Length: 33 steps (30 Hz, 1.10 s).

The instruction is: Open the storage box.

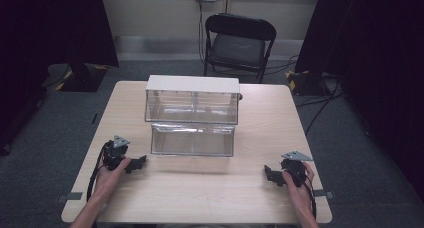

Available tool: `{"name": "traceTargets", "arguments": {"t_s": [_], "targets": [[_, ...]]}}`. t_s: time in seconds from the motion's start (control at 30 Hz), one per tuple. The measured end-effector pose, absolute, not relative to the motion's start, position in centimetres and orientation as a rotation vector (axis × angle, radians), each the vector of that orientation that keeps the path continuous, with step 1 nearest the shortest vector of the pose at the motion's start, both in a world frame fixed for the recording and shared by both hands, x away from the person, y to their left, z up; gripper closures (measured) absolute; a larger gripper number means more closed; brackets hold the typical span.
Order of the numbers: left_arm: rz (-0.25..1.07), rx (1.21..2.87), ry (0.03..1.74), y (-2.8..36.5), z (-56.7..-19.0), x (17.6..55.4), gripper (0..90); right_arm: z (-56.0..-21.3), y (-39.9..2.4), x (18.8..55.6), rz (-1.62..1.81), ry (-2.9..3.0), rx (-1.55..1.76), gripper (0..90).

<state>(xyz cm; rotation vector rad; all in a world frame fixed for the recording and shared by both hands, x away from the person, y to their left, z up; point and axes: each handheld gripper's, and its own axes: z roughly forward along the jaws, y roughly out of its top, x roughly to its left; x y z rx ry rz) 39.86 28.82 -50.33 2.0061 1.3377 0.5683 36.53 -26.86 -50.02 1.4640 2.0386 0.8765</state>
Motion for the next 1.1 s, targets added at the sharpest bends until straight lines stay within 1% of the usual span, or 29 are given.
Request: {"name": "traceTargets", "arguments": {"t_s": [0.13,0.23,0.3,0.37,0.4,0.47,0.73,0.83,0.9,1.1], "targets": [[0.561,2.008,1.334,28.9,-50.3,39.8,2.4,-50.0,-26.9,36.5,0.876,2.039,1.464,10.6],[0.560,2.018,1.332,28.9,-50.1,39.7,5.1,-50.0,-26.9,36.5,0.876,2.039,1.464,10.6],[0.556,2.010,1.334,28.9,-50.0,39.6,8.8,-50.0,-26.9,36.5,0.876,2.039,1.464,10.6],[0.559,2.003,1.338,29.0,-49.8,39.4,17.0,-50.0,-26.9,36.5,0.876,2.039,1.464,10.6],[0.550,1.992,1.340,29.0,-49.8,39.4,17.7,-50.0,-26.9,36.5,0.876,2.039,1.464,10.6],[0.542,1.972,1.332,29.0,-49.5,39.2,16.0,-50.0,-26.9,36.5,0.876,2.039,1.464,10.6],[0.533,1.926,1.248,28.0,-48.1,38.1,17.9,-50.0,-26.9,36.5,0.877,2.039,1.463,10.6],[0.527,1.931,1.219,27.5,-47.8,38.0,17.9,-50.0,-26.9,36.5,0.876,2.039,1.464,10.6],[0.501,1.936,1.201,27.2,-47.7,37.8,17.4,-50.0,-26.9,36.5,0.877,2.039,1.463,10.6],[0.499,1.972,1.122,25.9,-47.4,37.4,17.2,-50.0,-26.9,36.5,0.877,2.040,1.463,10.5]]}}
